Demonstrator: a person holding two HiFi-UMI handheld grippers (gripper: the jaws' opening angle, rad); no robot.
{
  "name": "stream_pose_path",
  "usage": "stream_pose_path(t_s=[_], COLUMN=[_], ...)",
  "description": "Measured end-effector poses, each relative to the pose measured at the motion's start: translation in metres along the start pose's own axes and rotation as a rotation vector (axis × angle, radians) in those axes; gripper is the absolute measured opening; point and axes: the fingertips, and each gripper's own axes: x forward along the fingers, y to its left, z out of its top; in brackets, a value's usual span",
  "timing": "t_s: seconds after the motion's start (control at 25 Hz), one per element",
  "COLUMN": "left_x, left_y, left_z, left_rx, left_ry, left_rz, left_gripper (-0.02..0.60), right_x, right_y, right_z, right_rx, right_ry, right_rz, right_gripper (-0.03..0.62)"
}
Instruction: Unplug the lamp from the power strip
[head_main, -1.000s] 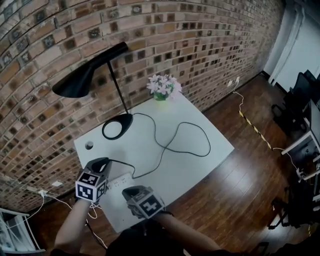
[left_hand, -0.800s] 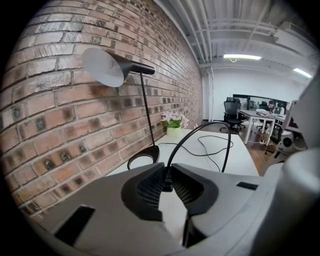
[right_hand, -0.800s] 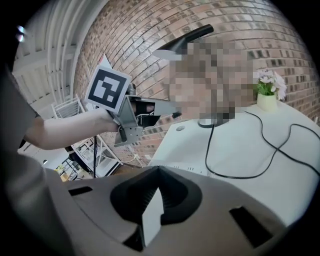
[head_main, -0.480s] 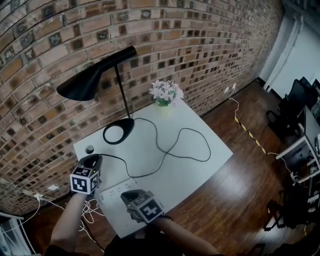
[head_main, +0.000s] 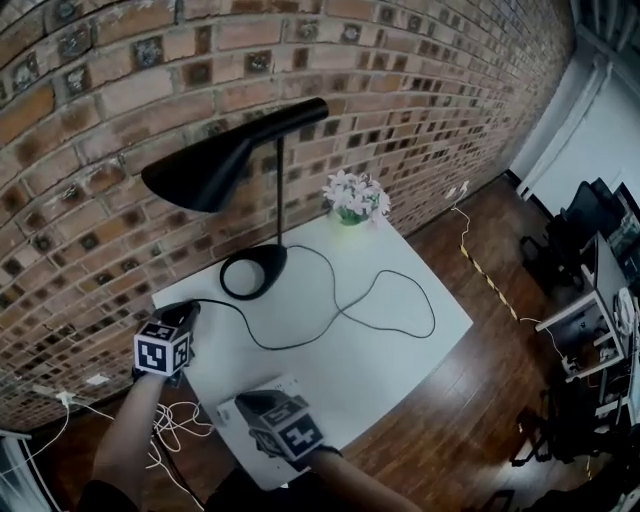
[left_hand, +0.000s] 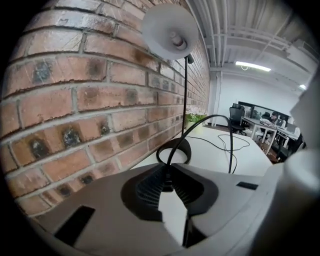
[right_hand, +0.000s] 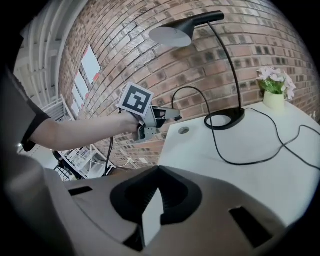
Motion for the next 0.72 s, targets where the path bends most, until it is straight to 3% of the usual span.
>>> stream_pose_path(t_s=[0.4, 0.72], left_x=[0.041, 0.068], left_y=[0.039, 0.058], left_z=[-0.027, -0.049], left_rx=[-0.053, -0.038], left_ry=[0.034, 0.106], left_rz=[-0.055, -0.069], left_gripper=[0.058, 0.058], right_x=[0.044, 0.055], right_y=[0.018, 0.018], right_z=[0.03, 0.024], right_rx=[-0.008, 0.024], right_ry=[0.043, 0.074], right_rz=[0.018, 0.006], right_gripper=[-0.002, -0.002])
